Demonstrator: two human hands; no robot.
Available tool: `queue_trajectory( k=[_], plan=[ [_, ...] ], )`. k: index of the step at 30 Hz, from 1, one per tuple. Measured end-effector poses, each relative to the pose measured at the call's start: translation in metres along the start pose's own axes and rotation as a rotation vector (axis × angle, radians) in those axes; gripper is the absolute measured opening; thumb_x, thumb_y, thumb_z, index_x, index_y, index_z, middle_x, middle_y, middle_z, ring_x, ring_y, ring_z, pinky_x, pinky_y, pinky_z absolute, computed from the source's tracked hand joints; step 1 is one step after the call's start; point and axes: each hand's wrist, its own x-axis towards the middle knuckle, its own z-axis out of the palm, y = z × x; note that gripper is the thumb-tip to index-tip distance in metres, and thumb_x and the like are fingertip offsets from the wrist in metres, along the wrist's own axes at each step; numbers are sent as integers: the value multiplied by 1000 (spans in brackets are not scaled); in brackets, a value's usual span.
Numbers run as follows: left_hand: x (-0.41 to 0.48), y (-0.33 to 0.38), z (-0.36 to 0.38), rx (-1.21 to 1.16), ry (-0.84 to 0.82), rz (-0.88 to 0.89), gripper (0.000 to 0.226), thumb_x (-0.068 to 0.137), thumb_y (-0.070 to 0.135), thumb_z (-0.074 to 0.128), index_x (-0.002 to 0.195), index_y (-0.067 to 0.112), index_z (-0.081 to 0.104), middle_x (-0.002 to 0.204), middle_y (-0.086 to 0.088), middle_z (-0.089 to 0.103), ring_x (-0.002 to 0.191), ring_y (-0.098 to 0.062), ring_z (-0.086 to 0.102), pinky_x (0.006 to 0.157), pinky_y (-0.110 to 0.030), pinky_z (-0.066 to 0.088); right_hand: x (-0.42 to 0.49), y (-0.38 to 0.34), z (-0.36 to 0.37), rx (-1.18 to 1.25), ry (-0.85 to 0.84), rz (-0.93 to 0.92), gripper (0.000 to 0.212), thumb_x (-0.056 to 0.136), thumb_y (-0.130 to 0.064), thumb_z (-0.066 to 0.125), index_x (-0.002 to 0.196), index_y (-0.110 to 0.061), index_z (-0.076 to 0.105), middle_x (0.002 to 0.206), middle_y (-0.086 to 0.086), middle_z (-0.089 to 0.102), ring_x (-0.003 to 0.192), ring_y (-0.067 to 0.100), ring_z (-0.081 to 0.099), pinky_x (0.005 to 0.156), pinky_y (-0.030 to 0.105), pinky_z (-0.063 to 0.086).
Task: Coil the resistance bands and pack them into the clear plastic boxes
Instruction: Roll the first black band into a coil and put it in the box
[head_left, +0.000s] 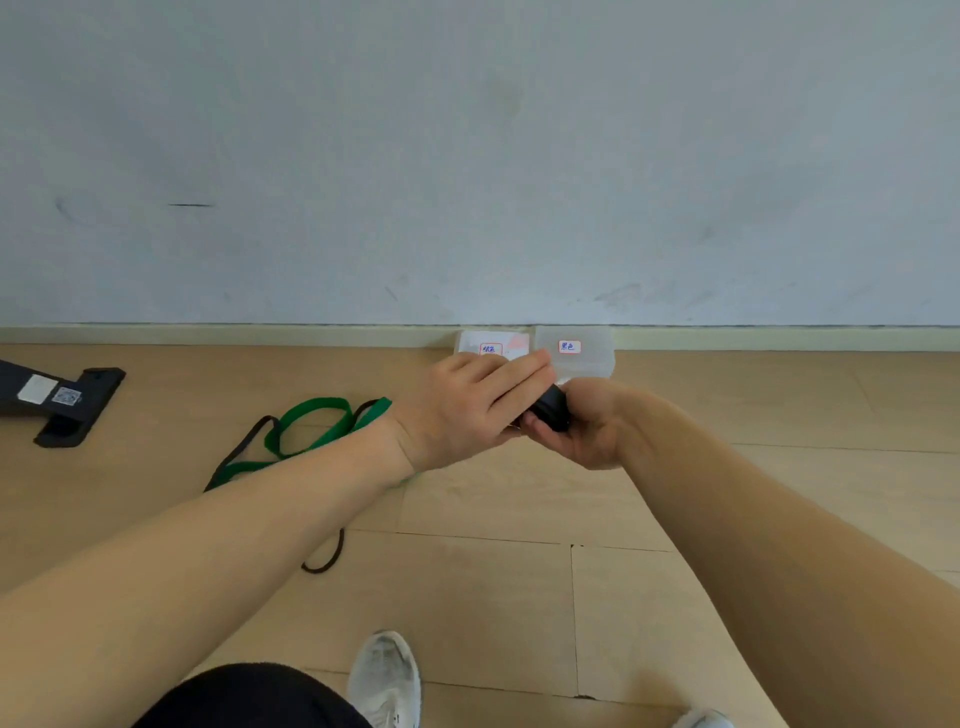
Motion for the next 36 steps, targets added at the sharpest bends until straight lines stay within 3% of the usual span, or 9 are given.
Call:
queue_trajectory(
  k=[6,12,16,20,23,26,29,32,36],
  plan=[
    [-39,-11,62,103,-31,-141,41,91,20,67,133,15,63,138,1,64,90,-24,68,63,-33,57,75,-6,13,17,-29,115,26,101,-15,49,105,3,67,86,12,69,46,15,65,34,19,47],
    [-64,-34,105,-64,-221,-211,62,93,22,70,147,19,39,151,7,39,94,-25,66,60,-40,59,119,-11,11,49,-62,208,34,103,-17,42,103,10,62,61,11,62,33,11,55,30,19,44],
    [-64,-31,117,12,-268,-219,57,95,5,60,148,10,40,142,-3,55,94,-27,68,60,-41,59,138,-12,8,97,-7,196,34,103,-16,42,97,10,63,61,12,64,33,11,55,30,19,45],
    [-47,-26,125,296,-339,-154,41,99,6,40,137,2,56,126,-12,68,113,-35,66,89,-45,56,152,-16,5,178,98,119,31,102,-10,42,89,5,65,60,10,68,36,13,57,35,20,50],
    [-26,-18,135,370,-620,-137,53,85,13,57,136,-2,56,120,-12,69,109,-26,63,83,-34,48,157,-20,3,226,193,8,28,100,-4,41,85,0,64,51,8,65,40,17,60,41,24,56],
    [-3,-7,139,275,-792,-416,74,80,19,63,146,-5,41,138,-19,58,123,-30,53,91,-34,45,164,-23,2,277,250,-106,24,98,2,38,99,0,62,64,9,67,42,23,63,38,25,53],
    [11,-1,151,-305,-705,-779,59,94,11,42,149,-3,28,154,-17,36,133,-37,30,97,-36,40,174,-24,-3,358,302,-189,30,98,3,39,118,-1,60,76,9,61,49,23,59,35,20,48],
    [18,-2,158,-675,-447,-1110,8,99,15,40,104,10,44,93,5,51,120,-30,35,83,-36,40,178,-23,-6,334,342,-296,33,99,1,43,130,-1,55,83,7,60,59,20,61,37,22,50],
    [33,4,173,-823,-248,-1498,26,107,35,35,97,12,43,76,1,46,121,-36,39,80,-33,31,190,-19,-1,157,579,-429,28,100,-18,44,116,-3,62,106,14,69,91,34,69,69,38,61]
  ],
)
